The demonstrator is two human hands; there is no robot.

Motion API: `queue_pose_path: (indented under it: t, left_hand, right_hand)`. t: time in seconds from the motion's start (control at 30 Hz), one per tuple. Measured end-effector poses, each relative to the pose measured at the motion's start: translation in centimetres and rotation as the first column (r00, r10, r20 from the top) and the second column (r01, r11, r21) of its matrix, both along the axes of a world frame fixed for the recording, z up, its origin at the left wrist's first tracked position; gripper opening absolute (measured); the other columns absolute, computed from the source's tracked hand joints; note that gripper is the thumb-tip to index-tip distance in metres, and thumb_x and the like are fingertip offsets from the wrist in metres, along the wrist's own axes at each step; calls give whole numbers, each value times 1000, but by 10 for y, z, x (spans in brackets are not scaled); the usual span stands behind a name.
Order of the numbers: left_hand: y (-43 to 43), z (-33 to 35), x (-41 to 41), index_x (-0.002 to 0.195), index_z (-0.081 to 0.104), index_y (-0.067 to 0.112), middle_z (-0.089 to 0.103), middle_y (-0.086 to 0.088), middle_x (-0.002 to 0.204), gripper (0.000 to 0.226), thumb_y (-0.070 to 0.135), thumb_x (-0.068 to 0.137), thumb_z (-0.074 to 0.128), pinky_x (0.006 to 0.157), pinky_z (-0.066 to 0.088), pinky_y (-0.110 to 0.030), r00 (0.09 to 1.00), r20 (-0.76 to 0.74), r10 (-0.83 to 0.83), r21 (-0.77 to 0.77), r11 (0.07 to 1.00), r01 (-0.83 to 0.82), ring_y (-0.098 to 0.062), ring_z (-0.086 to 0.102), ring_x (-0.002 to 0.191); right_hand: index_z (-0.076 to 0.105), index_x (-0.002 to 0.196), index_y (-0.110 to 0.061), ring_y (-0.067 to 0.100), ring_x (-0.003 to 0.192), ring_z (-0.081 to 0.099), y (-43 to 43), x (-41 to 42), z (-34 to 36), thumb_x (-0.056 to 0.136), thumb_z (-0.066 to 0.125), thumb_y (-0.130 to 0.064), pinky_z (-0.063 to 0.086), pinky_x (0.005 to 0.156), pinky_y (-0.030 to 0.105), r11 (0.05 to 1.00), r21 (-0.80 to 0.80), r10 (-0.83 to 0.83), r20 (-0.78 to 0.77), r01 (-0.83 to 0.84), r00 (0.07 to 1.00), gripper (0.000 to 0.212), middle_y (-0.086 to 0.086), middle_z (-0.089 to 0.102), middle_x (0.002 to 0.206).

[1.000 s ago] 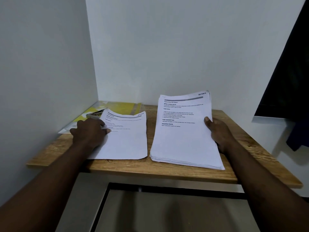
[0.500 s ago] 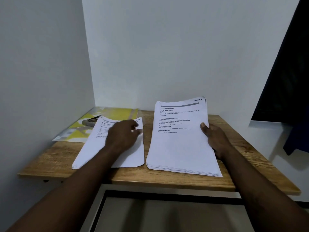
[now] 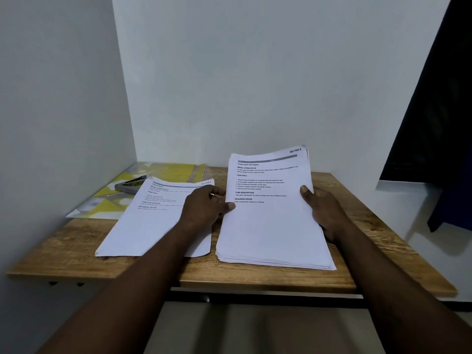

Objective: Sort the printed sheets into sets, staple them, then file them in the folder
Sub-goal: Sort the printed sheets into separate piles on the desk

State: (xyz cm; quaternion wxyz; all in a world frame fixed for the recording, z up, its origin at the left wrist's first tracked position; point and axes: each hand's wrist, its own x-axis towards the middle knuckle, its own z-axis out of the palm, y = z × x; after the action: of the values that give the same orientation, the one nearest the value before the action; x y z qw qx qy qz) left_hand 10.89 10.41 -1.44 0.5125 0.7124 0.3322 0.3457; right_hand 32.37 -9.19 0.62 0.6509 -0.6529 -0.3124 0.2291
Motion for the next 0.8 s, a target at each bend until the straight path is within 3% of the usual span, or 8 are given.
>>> queue_pose_path:
  t: [0.33, 0.7, 0.8]
  left_hand:
    - [-3, -4, 1, 99, 75, 21, 79, 1, 81, 31, 16, 75, 92, 80, 66, -51, 999, 23, 24, 32, 999, -25, -25, 78, 79]
    - [-4, 1, -1, 94, 76, 14, 74, -4, 72, 24, 4, 76, 87, 59, 57, -36, 993, 97, 63, -92, 994, -54, -23, 67, 60]
    - [-2, 0, 0, 92, 77, 19, 77, 1, 76, 21, 8, 77, 86, 65, 61, -36, 994, 66, 87, -36, 996, -85, -19, 74, 67]
  right_hand:
    - [71, 109, -11, 13, 74, 79, -2, -4, 2, 110, 54, -33, 59, 56, 23, 1000, 14, 21, 22, -22, 1000, 27, -5, 82, 86]
    - [72, 116, -9, 23, 90, 80, -1, -5, 2, 107, 60, -32, 63, 65, 30, 997, 58, 55, -20, -54, 998, 28, 6, 82, 104]
    - [73, 118, -7, 27, 96, 80, -1, -2, 0, 103, 65, -34, 66, 74, 37, 998, 50, 42, -4, -42, 999, 32, 9, 81, 108]
